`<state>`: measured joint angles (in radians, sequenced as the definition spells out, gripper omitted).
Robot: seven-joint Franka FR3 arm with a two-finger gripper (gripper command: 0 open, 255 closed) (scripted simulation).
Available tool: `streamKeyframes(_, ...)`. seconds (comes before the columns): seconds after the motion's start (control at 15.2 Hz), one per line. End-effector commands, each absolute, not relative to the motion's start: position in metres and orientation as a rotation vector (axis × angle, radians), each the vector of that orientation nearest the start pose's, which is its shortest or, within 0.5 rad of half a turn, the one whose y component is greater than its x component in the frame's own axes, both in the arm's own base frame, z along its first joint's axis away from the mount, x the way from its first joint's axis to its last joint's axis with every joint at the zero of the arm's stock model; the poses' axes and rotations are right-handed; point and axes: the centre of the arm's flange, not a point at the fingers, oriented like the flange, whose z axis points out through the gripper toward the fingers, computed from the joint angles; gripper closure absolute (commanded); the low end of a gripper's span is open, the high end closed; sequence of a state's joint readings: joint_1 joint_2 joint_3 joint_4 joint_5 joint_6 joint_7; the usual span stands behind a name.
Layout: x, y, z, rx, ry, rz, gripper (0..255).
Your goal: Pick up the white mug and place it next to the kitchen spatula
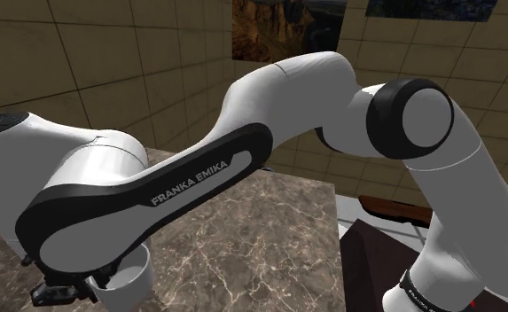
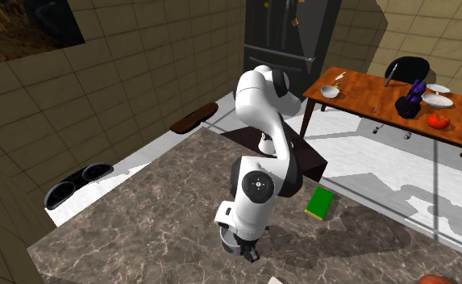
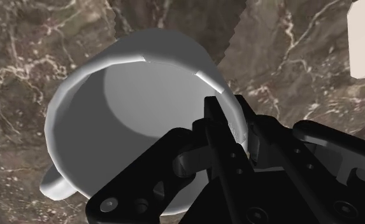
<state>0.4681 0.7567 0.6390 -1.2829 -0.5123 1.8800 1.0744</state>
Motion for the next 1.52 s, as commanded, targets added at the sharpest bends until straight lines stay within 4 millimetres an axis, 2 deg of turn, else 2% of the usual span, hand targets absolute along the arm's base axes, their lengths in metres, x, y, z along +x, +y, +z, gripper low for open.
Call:
streamKeyframes(0.0,0.458,0.571,0.347,-3.184,-0.100,-0.074,255)
streamKeyframes(0.46,0.458,0.571,0.347,-3.184,-0.100,-0.074,255)
streamKeyframes(0.53,0.458,0.571,0.347,-3.184,-0.100,-0.074,0)
streamKeyframes(0.86,0.458,0.571,0.347,-3.184,-0.100,-0.074,0)
streamKeyframes(1.12,0.456,0.573,0.397,-3.184,-0.100,-0.074,0)
streamKeyframes(1.45,0.456,0.573,0.397,-3.184,-0.100,-0.074,0)
